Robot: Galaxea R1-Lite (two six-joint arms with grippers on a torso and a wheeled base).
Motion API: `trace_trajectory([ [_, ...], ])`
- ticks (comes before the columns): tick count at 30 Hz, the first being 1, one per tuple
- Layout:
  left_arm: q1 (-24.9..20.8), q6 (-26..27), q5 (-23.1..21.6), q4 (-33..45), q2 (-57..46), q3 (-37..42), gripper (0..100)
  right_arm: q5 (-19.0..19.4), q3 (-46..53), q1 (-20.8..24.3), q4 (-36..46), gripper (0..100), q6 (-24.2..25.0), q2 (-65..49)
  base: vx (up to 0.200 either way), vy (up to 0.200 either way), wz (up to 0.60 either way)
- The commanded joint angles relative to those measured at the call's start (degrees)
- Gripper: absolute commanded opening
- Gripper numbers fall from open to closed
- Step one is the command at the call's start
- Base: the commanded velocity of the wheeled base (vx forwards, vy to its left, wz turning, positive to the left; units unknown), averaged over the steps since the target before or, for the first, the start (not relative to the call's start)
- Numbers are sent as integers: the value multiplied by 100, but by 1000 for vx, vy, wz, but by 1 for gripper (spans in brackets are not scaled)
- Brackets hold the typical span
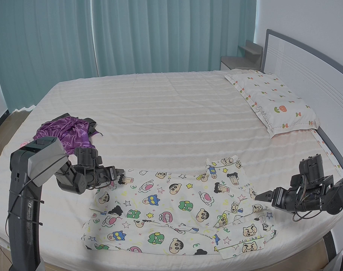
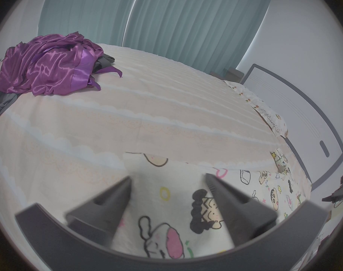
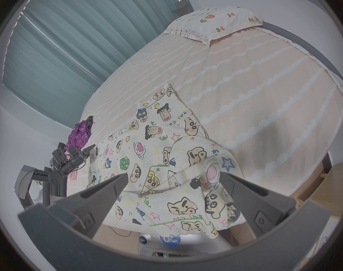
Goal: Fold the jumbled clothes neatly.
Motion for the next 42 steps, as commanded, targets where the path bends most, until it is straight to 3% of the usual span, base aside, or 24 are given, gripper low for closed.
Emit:
trace_trajectory([
  [1, 164, -24, 135, -3, 38, -138, 0, -75, -73, -4, -323, 100, 0, 436, 0, 0, 0],
  [5, 384, -41, 267, -12, 3, -155, 0, -128, -504, -145, -798, 100, -70, 955, 0, 0, 0],
  [13, 463, -358, 504, -65, -146, -94, 0, -128, -2095, -391, -736, 100, -211, 2221, 0, 0, 0],
  [17, 427, -358, 530, -82, -155, -94, 0, -128, -2851, -417, -613, 100, -299, 2845, 0, 0, 0],
  [23, 340, -358, 574, -232, -217, 117, 0, -137, -4433, -391, 283, 100, -325, 3794, 0, 0, 0],
  [31, 225, -366, 574, -539, -463, 618, 0, -137, -5171, -162, 362, 100, -606, 4559, 0, 0, 0],
  [42, 23, -375, 592, -548, -489, 838, 0, -84, -5760, 13, 450, 100, -685, 4664, 0, 0, 0],
])
